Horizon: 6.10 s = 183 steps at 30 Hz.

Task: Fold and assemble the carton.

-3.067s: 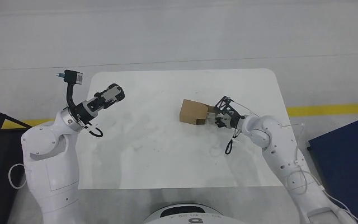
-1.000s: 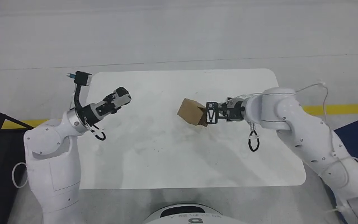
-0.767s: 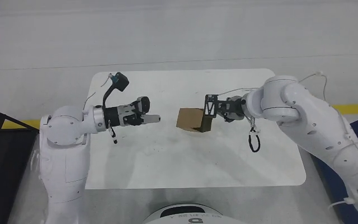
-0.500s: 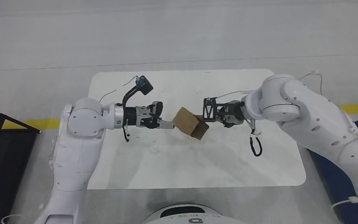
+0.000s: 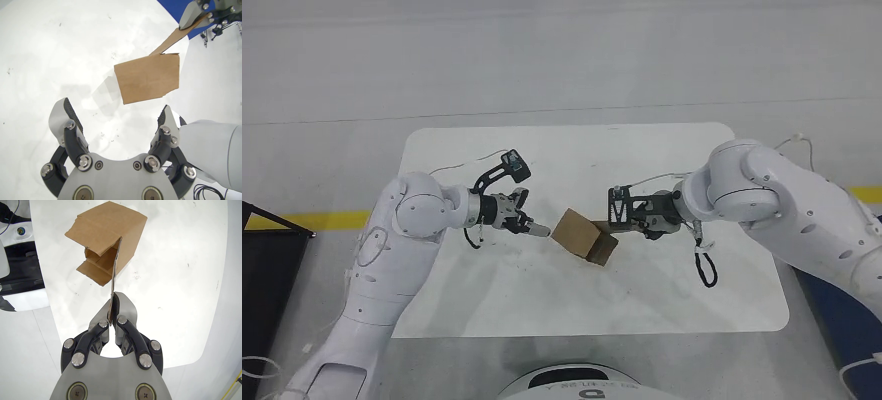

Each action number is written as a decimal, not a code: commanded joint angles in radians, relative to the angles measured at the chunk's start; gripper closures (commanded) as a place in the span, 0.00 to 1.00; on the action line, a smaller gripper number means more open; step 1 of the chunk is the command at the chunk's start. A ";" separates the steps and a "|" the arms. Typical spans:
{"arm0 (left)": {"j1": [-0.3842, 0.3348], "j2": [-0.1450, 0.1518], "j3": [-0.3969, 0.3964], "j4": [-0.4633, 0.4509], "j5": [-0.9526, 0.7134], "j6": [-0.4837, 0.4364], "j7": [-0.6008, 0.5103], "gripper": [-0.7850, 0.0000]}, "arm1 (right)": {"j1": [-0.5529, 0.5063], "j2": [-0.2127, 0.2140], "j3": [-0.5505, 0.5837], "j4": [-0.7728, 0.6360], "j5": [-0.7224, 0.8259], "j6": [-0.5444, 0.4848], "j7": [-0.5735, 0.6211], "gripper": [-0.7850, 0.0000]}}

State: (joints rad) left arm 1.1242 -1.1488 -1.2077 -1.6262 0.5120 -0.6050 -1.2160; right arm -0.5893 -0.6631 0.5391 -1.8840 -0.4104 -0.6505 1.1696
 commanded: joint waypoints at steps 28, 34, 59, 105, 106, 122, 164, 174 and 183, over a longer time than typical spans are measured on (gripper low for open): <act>-0.079 -0.011 0.198 0.213 0.245 -0.057 0.317 0.00 | 0.207 -0.097 -0.194 0.141 0.119 0.045 0.041 0.20; -0.088 -0.007 0.203 0.235 0.247 -0.032 0.310 0.00 | 0.186 -0.080 -0.137 0.122 0.053 0.051 -0.044 0.08; -0.098 -0.009 0.151 0.273 -0.045 0.045 0.405 0.00 | -0.166 0.108 0.116 0.003 -0.086 -0.001 -0.305 0.00; -0.061 0.013 0.124 0.217 -0.023 0.028 0.379 0.00 | -0.433 0.210 0.366 0.031 0.109 0.110 -0.384 1.00; -0.061 0.013 0.124 0.217 -0.023 0.028 0.379 0.00 | -0.427 0.210 0.374 0.013 0.108 0.103 -0.378 1.00; -0.033 0.023 0.102 0.146 0.056 0.068 0.420 0.00 | -0.333 0.204 0.347 -0.059 0.138 0.002 0.002 1.00; -0.214 -0.038 0.338 0.304 0.177 0.105 0.497 0.00 | 0.294 -0.149 -0.146 0.054 -0.012 0.272 0.272 1.00; -0.237 -0.054 0.376 0.349 0.206 0.114 0.520 0.00 | 0.443 -0.239 -0.316 0.174 0.106 0.283 0.283 1.00; -0.275 -0.079 0.435 0.432 0.252 0.123 0.538 0.00 | 0.492 -0.305 -0.369 0.213 0.132 0.266 0.267 1.00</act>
State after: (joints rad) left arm 0.8528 -1.2259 -0.7760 -1.2003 0.7619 -0.4816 -0.6801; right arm -0.0956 -0.9635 0.1699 -1.6736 -0.2803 -0.3823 1.4380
